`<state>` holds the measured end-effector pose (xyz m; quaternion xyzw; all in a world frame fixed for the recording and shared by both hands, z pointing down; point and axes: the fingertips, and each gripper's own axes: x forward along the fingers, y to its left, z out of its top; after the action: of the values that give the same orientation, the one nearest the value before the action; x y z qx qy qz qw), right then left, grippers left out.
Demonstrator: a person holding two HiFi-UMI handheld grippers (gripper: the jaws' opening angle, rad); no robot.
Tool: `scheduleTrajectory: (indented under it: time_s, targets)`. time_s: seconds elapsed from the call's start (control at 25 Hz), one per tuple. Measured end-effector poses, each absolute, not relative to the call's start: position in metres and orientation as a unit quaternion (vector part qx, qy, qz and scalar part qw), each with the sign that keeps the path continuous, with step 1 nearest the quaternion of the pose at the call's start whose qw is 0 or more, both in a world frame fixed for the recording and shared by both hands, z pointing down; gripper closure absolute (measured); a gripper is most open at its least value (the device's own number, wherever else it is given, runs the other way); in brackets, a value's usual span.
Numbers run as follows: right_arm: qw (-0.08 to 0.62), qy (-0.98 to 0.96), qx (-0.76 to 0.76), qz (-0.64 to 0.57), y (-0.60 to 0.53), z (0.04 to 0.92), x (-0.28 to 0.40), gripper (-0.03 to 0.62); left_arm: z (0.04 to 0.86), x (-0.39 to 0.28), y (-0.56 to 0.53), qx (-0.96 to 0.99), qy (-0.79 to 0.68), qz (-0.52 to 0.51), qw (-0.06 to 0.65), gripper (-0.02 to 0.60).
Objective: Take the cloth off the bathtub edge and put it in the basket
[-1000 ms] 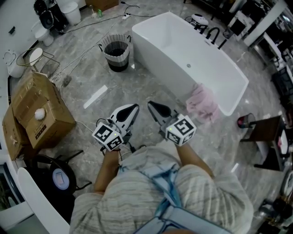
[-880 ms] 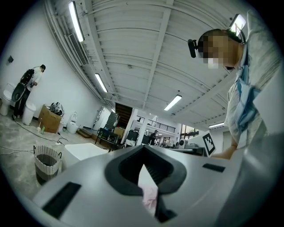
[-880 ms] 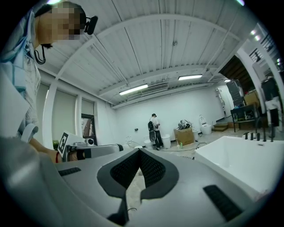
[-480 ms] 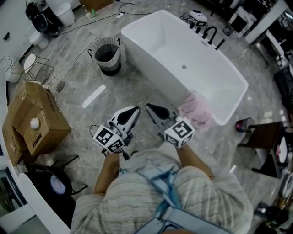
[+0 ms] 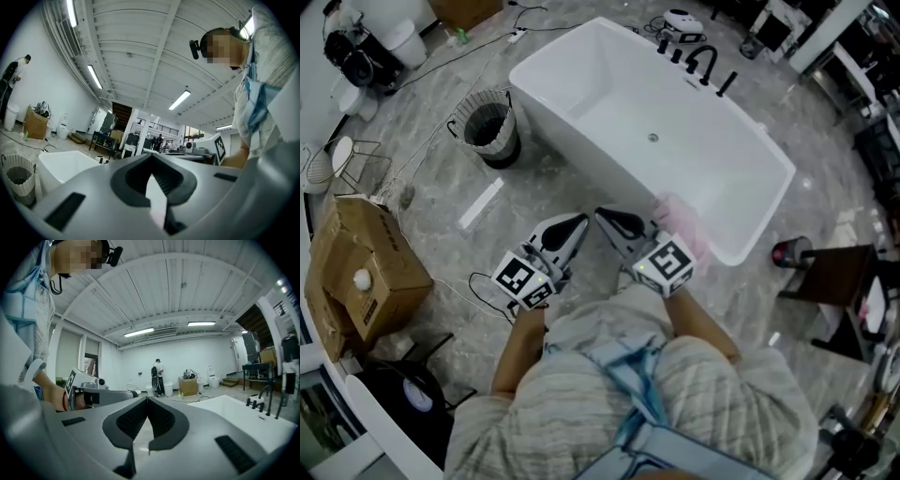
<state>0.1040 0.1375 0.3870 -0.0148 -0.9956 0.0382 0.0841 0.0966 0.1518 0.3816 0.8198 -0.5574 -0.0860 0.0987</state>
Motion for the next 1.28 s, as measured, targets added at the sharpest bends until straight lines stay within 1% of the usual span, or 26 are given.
scheduleTrajectory:
  time_s: [0.24,0.64,0.96,1.0,1.2,1.24,1.28]
  targets:
    - [0.095,-0.995,-0.004,0.019,0.072,0.389,0.133,0.591,0.387,0.126,0.085,0.833,-0.541,-0.067,0.099,0.578]
    - [0.112,-0.994,-0.01,0.001,0.002,0.408,0.176,0.591,0.404,0.159,0.009,0.857,-0.507,-0.011,0.089,0.578]
    - [0.141,-0.989,0.041,0.024,-0.032,0.435,0.203,0.588,0.431,0.177,-0.022,0.901,-0.418,0.015,0.11,0.577]
    - [0.145,-0.988,0.047,0.026,-0.034,0.439,0.206,0.567,0.434,0.179,-0.026,0.907,-0.406,0.017,0.114,0.576]
    - [0.164,-0.983,0.074,0.04,-0.045,0.459,0.225,0.54,0.453,0.2,-0.042,0.932,-0.341,0.042,0.112,0.491]
    - [0.168,-0.982,0.078,0.045,-0.046,0.465,0.23,0.54,0.458,0.206,-0.044,0.937,-0.328,0.051,0.111,0.464]
    - [0.171,-0.981,0.079,0.047,-0.047,0.47,0.235,0.52,0.464,0.212,-0.046,0.94,-0.316,0.061,0.11,0.431]
